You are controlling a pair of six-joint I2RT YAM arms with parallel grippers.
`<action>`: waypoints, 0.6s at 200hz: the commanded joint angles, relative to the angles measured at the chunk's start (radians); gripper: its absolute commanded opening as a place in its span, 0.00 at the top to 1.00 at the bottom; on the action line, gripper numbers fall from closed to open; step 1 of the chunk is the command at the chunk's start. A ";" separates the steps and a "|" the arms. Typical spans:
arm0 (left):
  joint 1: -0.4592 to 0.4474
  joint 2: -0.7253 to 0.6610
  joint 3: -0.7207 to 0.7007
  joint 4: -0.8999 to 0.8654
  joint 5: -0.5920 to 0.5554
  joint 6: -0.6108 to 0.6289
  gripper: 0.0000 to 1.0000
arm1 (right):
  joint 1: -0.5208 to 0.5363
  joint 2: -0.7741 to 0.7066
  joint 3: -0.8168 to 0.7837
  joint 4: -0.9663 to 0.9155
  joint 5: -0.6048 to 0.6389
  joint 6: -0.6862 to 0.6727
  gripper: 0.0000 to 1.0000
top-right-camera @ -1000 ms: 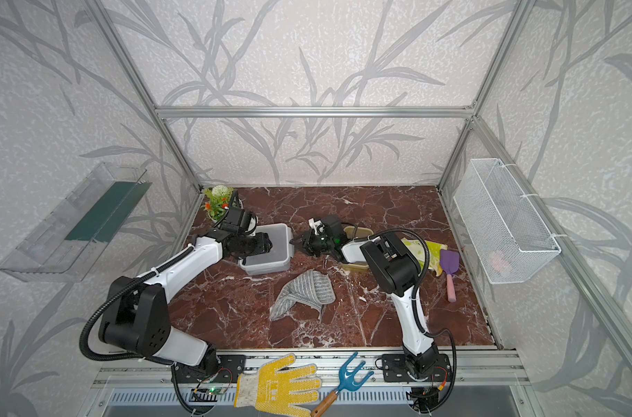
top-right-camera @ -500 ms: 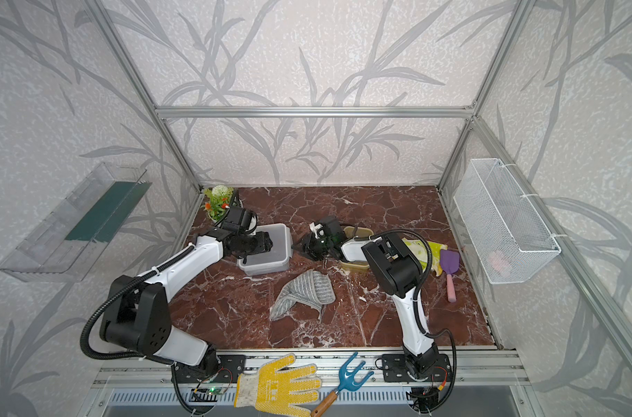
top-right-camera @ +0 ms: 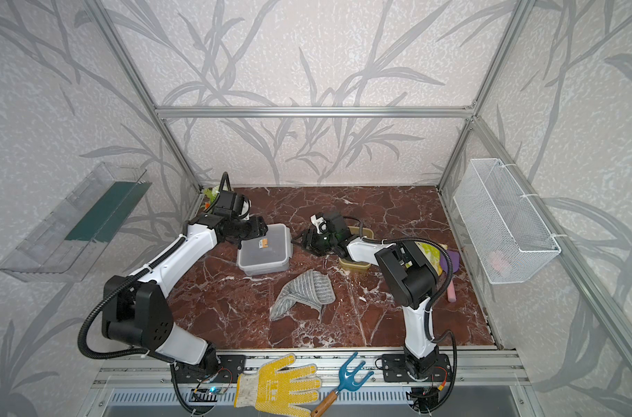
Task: Wipe the insides of the lunch boxes
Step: Open the fastener of the lunch box, then adjust the lunch box at the center of the board.
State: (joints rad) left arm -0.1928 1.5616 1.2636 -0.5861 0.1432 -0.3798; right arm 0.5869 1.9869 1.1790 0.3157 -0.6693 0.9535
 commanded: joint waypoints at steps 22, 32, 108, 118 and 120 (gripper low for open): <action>0.038 0.143 0.149 -0.078 -0.032 0.100 0.28 | 0.069 -0.074 -0.073 -0.054 0.052 -0.027 0.34; 0.046 0.170 0.167 -0.061 -0.026 0.105 0.28 | 0.081 -0.083 -0.091 -0.036 0.059 -0.012 0.34; 0.080 0.335 0.271 0.000 0.049 0.164 0.28 | 0.213 -0.155 -0.160 -0.011 0.211 0.032 0.23; 0.080 0.346 0.278 -0.002 0.057 0.173 0.28 | 0.218 -0.142 -0.138 -0.008 0.215 0.026 0.23; 0.079 0.347 0.279 -0.003 0.059 0.173 0.28 | 0.218 -0.137 -0.132 -0.009 0.215 0.027 0.23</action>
State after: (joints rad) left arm -0.1127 1.8950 1.5059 -0.5949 0.1711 -0.2523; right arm 0.7807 1.8503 1.0134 0.2855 -0.5045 0.9737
